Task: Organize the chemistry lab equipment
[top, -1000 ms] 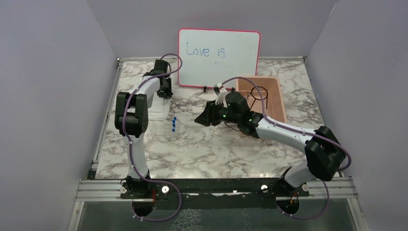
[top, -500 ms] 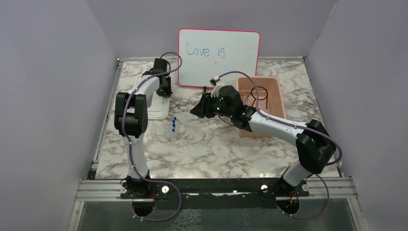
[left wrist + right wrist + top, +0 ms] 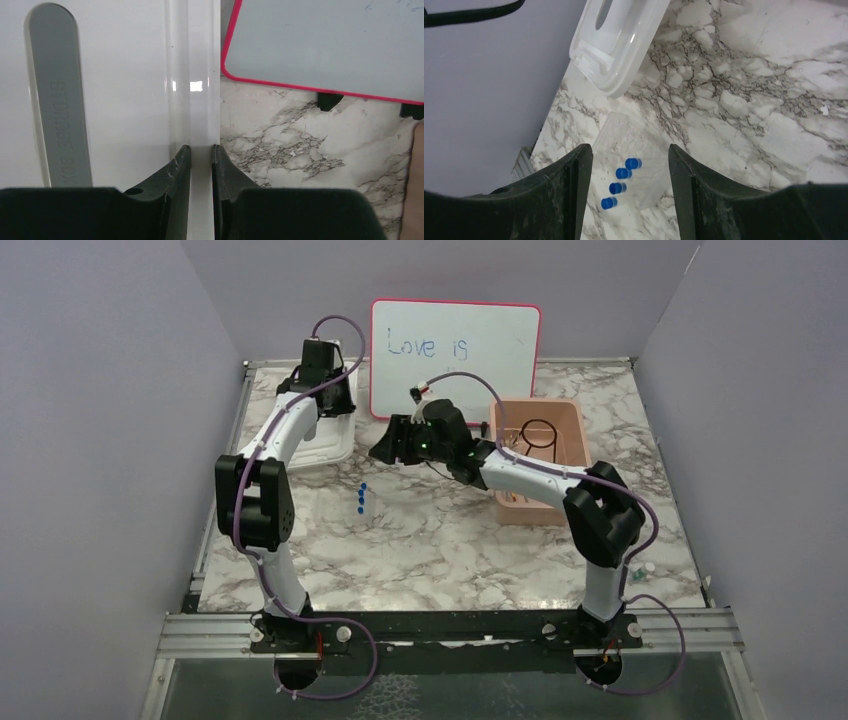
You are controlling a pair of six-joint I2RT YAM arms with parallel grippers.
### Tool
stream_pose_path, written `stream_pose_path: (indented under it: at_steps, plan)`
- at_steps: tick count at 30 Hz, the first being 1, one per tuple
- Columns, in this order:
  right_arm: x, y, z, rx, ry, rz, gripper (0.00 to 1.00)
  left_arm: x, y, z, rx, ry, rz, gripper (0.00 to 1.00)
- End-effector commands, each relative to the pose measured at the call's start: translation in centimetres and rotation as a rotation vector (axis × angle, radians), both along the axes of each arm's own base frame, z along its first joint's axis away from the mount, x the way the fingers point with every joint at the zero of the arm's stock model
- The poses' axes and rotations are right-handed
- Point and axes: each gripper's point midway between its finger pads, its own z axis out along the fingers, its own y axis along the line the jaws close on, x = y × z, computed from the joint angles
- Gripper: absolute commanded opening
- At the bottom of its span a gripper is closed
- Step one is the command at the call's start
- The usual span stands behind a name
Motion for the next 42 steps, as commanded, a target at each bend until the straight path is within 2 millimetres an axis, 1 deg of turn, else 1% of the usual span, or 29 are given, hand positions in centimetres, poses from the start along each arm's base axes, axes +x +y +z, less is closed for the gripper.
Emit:
stream_pose_path:
  at_steps: [1, 3, 5, 9, 13, 17, 21, 24, 26, 29, 30, 32, 33, 35, 38, 40, 42]
  plan:
    - [1.3, 2.3, -0.1, 0.035, 0.033, -0.007, 0.65, -0.1, -0.7, 1.3, -0.096, -0.036, 0.021, 0.07]
    - [1.9, 3.3, -0.4, 0.055, 0.062, -0.010, 0.68, -0.2, -0.8, 1.1, -0.112, -0.030, 0.026, 0.07]
    - [2.6, 4.5, -0.2, 0.078, 0.077, -0.007, 0.70, -0.3, -0.9, 1.2, -0.131, -0.026, 0.027, 0.07]
    - [3.8, 6.4, -1.2, 0.093, 0.119, 0.004, 0.71, -0.5, -0.9, 1.4, -0.155, -0.028, 0.035, 0.07]
    - [4.6, 7.3, -2.1, 0.109, 0.155, -0.019, 0.71, -0.7, -0.7, 1.8, -0.186, -0.032, 0.041, 0.07]
    - [5.1, 7.8, -2.4, 0.122, 0.192, -0.037, 0.71, -1.0, -0.5, 2.2, -0.206, -0.037, 0.043, 0.07]
    - [5.3, 8.1, -3.4, 0.123, 0.231, -0.058, 0.71, -1.3, -0.5, 2.2, -0.234, -0.030, 0.045, 0.07]
    - [5.1, 8.7, -4.2, 0.140, 0.263, -0.039, 0.71, -1.6, -0.8, 2.2, -0.266, -0.023, 0.042, 0.07]
    - [4.7, 9.2, -4.3, 0.163, 0.285, -0.011, 0.70, -1.7, -0.9, 2.4, -0.278, -0.025, 0.042, 0.07]
    - [4.3, 9.9, -4.0, 0.209, 0.313, 0.020, 0.66, -1.8, -0.8, 2.7, -0.288, -0.029, 0.043, 0.07]
    - [4.2, 10.1, -4.1, 0.218, 0.325, 0.029, 0.64, -1.8, -0.8, 2.8, -0.290, -0.031, 0.044, 0.07]
    - [4.1, 10.4, -3.6, 0.253, 0.334, 0.040, 0.58, -2.0, -0.8, 3.1, -0.293, -0.036, 0.046, 0.07]
    - [4.1, 10.6, -3.3, 0.268, 0.339, 0.044, 0.53, -2.0, -0.7, 3.2, -0.294, -0.040, 0.048, 0.07]
    - [4.0, 10.9, -2.8, 0.302, 0.352, 0.051, 0.42, -2.2, -0.6, 3.4, -0.296, -0.044, 0.052, 0.07]
    - [3.9, 11.1, -1.9, 0.345, 0.353, 0.063, 0.19, -2.5, -0.6, 3.9, -0.297, -0.054, 0.053, 0.07]
    - [3.9, 11.2, -1.0, 0.376, 0.341, 0.071, 0.10, -2.7, -0.4, 4.4, -0.294, -0.065, 0.057, 0.10]
    - [3.7, 11.3, 0.2, 0.405, 0.321, 0.091, 0.05, -2.9, -0.1, 5.2, -0.287, -0.082, 0.063, 0.17]
